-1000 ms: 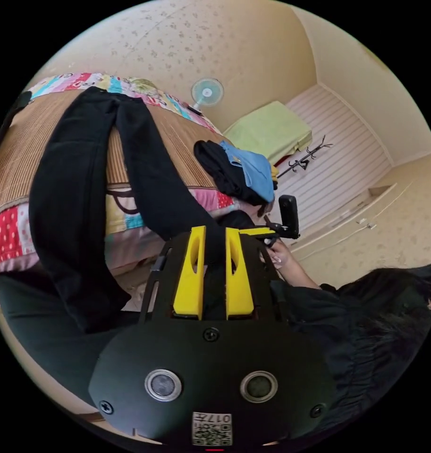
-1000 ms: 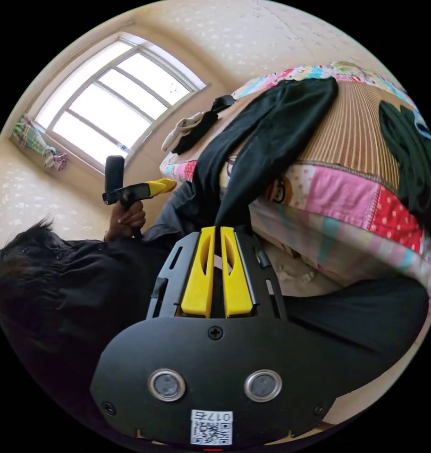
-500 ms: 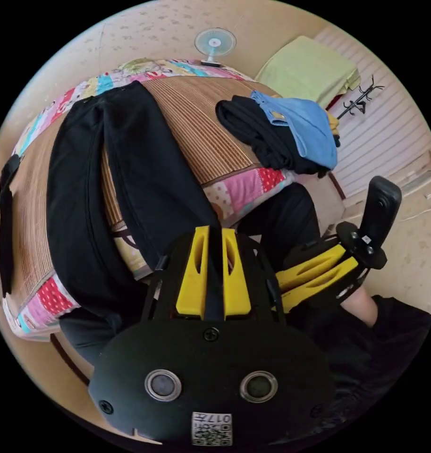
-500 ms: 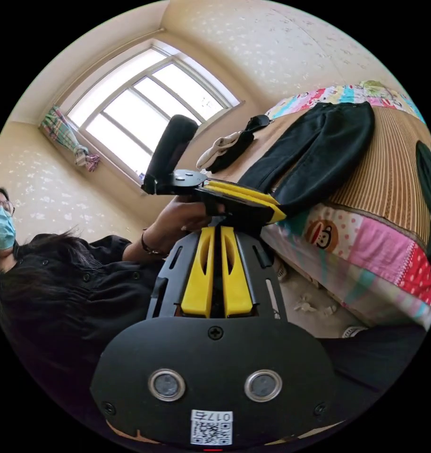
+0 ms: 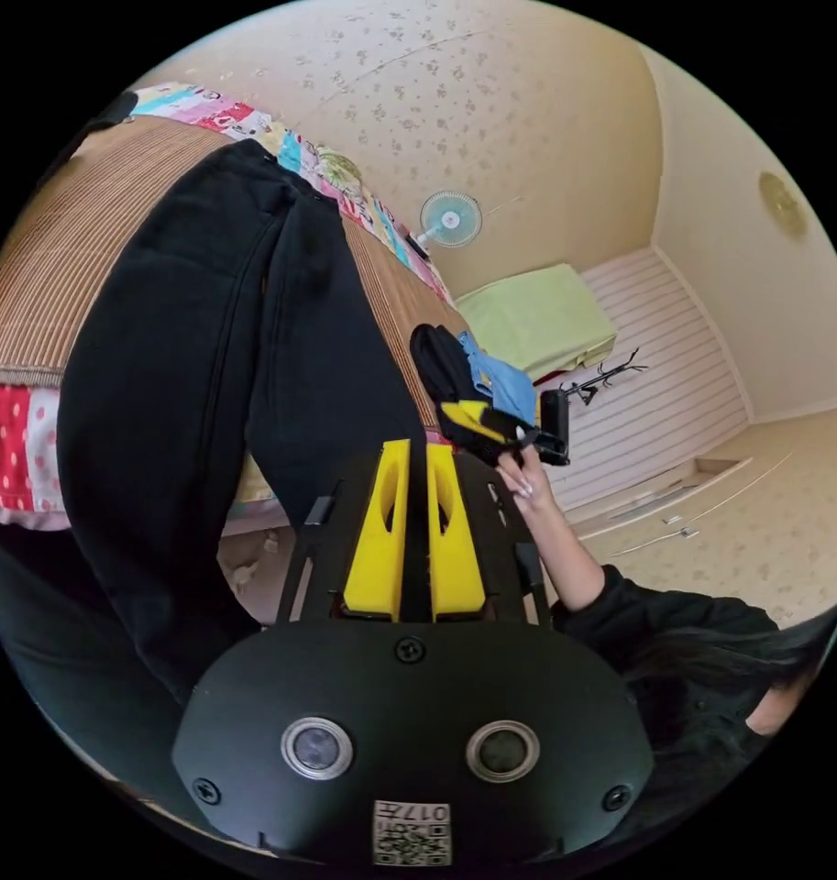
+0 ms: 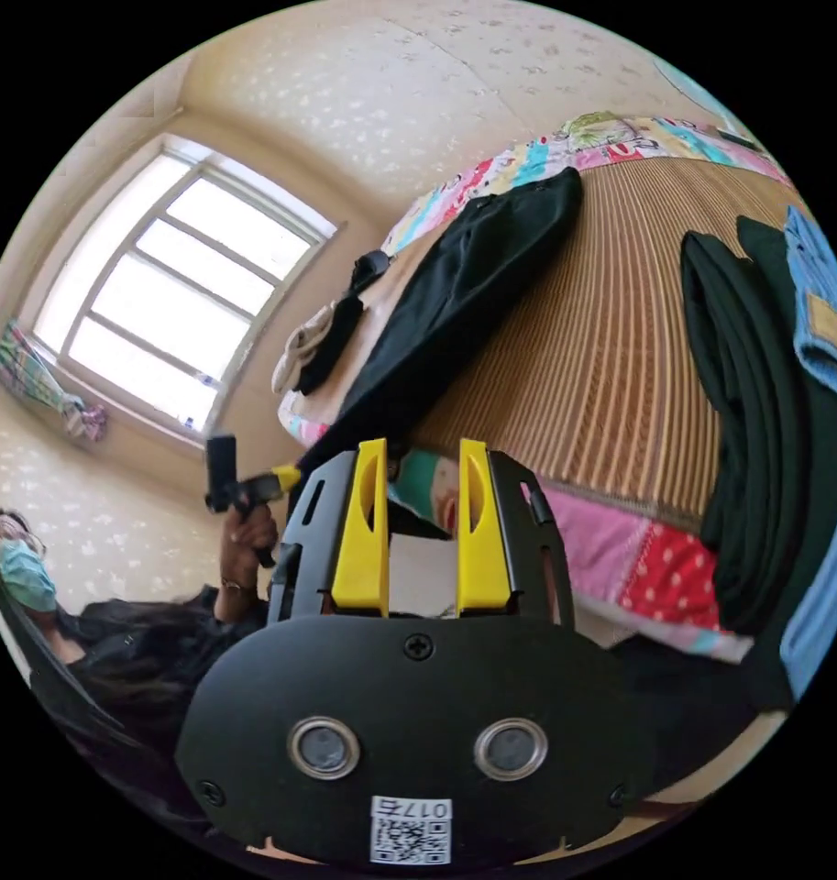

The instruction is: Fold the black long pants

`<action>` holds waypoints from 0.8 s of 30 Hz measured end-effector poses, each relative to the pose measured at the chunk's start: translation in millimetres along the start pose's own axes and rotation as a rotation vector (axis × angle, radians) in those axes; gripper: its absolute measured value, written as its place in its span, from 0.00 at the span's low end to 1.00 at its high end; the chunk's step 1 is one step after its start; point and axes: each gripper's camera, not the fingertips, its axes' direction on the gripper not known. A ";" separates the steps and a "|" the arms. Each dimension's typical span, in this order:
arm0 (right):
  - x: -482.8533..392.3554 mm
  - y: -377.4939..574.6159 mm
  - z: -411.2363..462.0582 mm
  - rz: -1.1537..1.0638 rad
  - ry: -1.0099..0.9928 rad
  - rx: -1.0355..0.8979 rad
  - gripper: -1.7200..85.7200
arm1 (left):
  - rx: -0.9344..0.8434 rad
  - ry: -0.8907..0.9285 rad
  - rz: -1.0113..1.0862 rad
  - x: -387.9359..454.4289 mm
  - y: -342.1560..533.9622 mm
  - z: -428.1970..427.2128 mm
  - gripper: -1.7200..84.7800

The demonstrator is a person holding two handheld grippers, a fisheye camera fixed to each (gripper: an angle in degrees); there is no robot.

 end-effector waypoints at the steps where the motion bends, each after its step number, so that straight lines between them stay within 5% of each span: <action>1: 14.9 -23.4 8.0 0.036 -0.047 0.027 0.15 | 0.011 0.022 -0.014 -8.7 2.0 -7.0 0.07; 15: 166.9 -239.2 161.2 0.365 0.275 0.088 0.18 | 0.016 0.175 -0.171 -79.9 9.9 -44.8 0.07; 21: 158.3 -315.8 214.1 0.240 0.458 -0.056 0.07 | -0.044 0.326 -0.165 -83.9 -36.4 -51.6 0.06; 24: 90.4 -351.7 250.8 0.047 0.739 -0.075 0.06 | -0.011 0.379 -0.158 -79.8 -50.8 -63.8 0.06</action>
